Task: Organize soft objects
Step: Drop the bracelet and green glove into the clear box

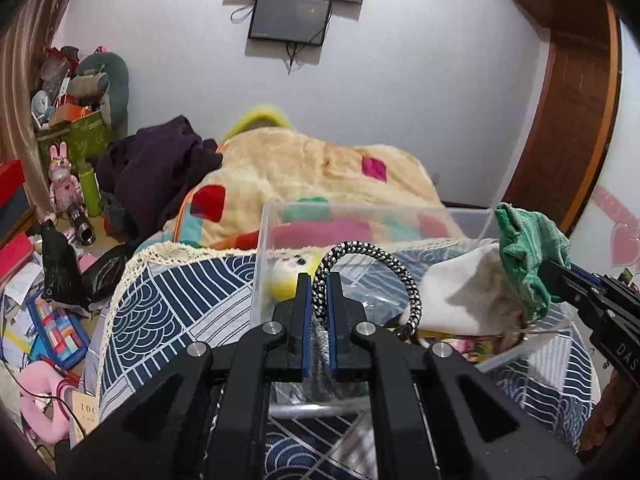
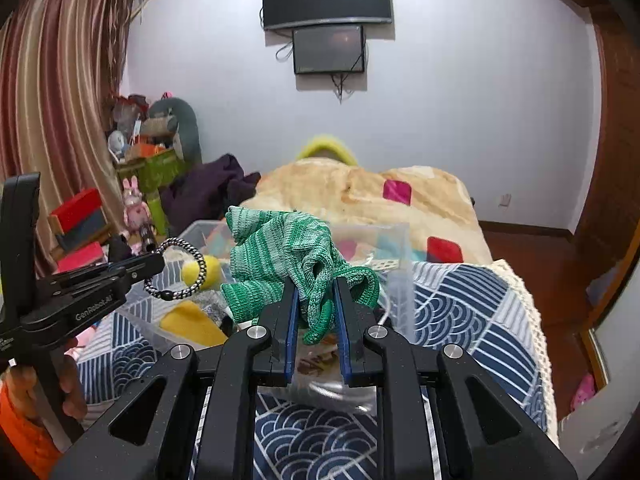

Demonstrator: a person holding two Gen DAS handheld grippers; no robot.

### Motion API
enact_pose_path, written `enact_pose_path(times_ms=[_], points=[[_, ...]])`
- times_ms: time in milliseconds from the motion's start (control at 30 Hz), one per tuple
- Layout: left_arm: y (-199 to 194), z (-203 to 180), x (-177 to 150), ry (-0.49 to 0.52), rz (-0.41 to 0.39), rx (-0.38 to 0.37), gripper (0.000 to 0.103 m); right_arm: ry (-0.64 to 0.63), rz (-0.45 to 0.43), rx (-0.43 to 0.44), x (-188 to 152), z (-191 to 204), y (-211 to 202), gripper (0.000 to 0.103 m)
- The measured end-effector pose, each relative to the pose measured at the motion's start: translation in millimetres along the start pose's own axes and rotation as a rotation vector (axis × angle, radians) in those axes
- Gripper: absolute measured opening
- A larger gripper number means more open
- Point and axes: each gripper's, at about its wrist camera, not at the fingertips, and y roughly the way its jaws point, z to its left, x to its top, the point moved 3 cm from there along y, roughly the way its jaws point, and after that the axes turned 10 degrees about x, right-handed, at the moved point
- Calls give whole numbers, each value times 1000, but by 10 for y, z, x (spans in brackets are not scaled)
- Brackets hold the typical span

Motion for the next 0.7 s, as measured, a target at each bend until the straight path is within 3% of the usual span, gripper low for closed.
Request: enact_pose_path(times_ms=[200,400,567,700], points=[[107,-41,-74,6,36,-15,6,-20,61,4,-72,44,181,18],[31,-164,-133,48,37,-34,8,-13,87,36,-96,9,149,38],[-158,-240,-131,62,11,-68,15,2,86,45,-105,-16,46,52],[-386,-242,-89,54,-27,-90,30,0,62,43,-60,-32,-104,55]])
